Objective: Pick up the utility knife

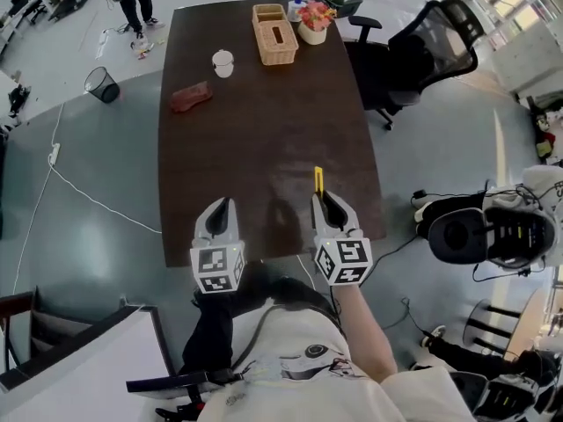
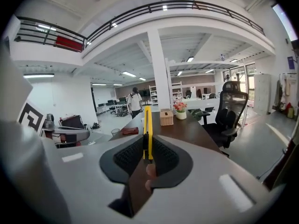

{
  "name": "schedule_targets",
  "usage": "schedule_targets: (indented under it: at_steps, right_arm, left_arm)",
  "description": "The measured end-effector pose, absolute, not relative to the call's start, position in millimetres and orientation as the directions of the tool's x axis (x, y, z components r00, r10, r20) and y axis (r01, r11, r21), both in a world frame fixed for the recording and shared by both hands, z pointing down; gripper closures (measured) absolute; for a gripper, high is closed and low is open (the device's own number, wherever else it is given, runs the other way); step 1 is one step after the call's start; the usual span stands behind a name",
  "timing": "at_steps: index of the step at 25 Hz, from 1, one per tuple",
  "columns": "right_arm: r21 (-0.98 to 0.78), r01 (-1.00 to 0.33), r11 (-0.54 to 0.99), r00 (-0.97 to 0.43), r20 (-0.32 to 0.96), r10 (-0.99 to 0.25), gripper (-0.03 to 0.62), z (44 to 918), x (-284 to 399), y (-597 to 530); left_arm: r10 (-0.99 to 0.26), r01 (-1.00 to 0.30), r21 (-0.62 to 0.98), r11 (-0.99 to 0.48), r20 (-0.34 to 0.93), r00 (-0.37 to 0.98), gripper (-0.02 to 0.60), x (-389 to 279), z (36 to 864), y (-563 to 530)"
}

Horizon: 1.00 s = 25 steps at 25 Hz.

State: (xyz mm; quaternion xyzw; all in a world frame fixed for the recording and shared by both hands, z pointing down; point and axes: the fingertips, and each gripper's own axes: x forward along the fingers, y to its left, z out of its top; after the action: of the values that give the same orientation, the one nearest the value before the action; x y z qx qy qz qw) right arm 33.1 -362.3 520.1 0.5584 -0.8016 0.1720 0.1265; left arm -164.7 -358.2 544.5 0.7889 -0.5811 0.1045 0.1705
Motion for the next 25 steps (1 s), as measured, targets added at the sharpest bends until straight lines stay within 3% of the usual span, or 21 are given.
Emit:
schedule_targets:
  at_steps: [9, 19, 25]
  right_arm:
    - [-0.125, -0.923, 0.364, -0.384, 0.243, -0.891, 0.536, 452.8, 64.3, -278.3]
    - [-0.157, -0.903, 0.399, -0.425, 0.194, -0.884, 0.536, 430.4, 78.3, -196.7]
    - [-0.149, -0.901, 0.409, -0.431, 0.187, -0.883, 0.536, 425.3, 66.6, -163.4]
  left_arm:
    - [-0.939, -0.964, 0.086, -0.253, 0.220, 0.266, 0.584, -130.2, 477.4, -275.0]
    - [-0.954, -0.979, 0.057, -0.194, 0.223, 0.202, 0.584, -133.5, 460.1, -186.3]
    - [-0.952, -0.973, 0.059, -0.222, 0.202, 0.230, 0.584, -132.0, 453.6, -153.6]
